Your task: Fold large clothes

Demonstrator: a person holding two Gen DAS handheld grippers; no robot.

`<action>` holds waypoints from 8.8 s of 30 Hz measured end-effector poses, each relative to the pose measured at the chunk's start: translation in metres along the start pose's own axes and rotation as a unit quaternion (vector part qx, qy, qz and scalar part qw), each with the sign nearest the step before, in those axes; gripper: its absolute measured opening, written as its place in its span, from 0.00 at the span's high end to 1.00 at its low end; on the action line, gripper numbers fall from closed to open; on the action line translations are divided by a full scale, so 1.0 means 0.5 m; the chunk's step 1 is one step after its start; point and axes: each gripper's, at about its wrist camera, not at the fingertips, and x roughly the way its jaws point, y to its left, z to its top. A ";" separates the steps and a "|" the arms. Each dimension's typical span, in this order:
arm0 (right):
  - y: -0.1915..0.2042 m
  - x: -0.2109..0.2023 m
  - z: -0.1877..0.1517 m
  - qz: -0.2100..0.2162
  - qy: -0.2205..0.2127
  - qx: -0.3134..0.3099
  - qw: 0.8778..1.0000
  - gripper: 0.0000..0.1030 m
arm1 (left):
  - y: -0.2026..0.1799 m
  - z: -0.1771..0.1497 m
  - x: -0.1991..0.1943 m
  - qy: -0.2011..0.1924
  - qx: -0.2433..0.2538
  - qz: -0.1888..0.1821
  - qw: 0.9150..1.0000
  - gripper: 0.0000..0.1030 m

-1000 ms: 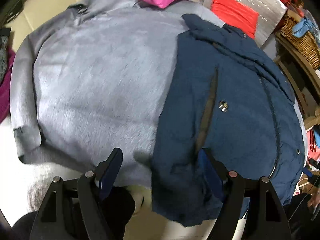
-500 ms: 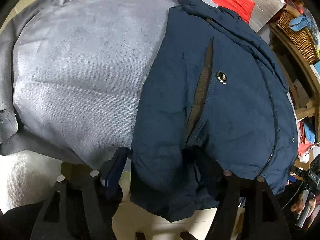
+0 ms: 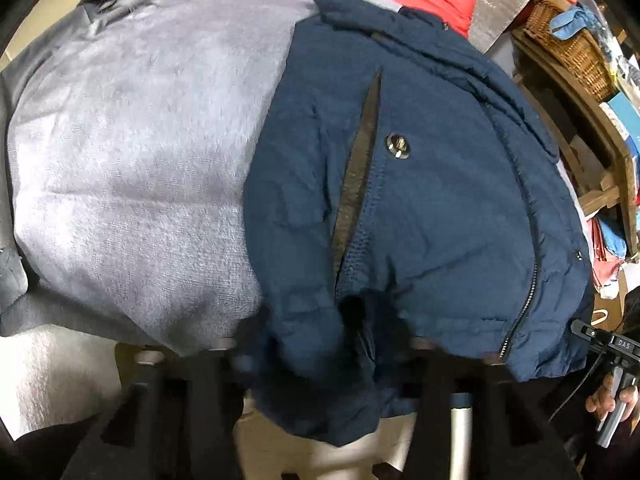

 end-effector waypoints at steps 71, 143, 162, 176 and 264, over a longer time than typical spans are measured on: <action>-0.035 0.028 0.843 0.162 -0.297 0.150 0.929 0.25 | -0.064 0.777 0.093 -0.189 -0.174 -0.248 0.934 0.16; 0.019 0.062 0.619 0.007 -0.131 0.093 0.987 0.57 | -0.049 0.554 0.096 -0.060 -0.118 0.183 0.974 0.08; -0.149 -0.005 0.591 0.077 -0.130 0.181 0.972 0.26 | -0.048 0.596 0.093 -0.063 -0.094 0.009 0.994 0.08; -0.117 0.120 0.611 0.179 -0.077 0.152 0.969 0.14 | -0.039 0.609 0.178 -0.001 -0.129 -0.100 0.987 0.08; -0.051 0.086 0.738 0.020 -0.171 0.142 0.975 0.79 | -0.010 0.714 0.200 -0.055 -0.145 -0.027 0.988 0.51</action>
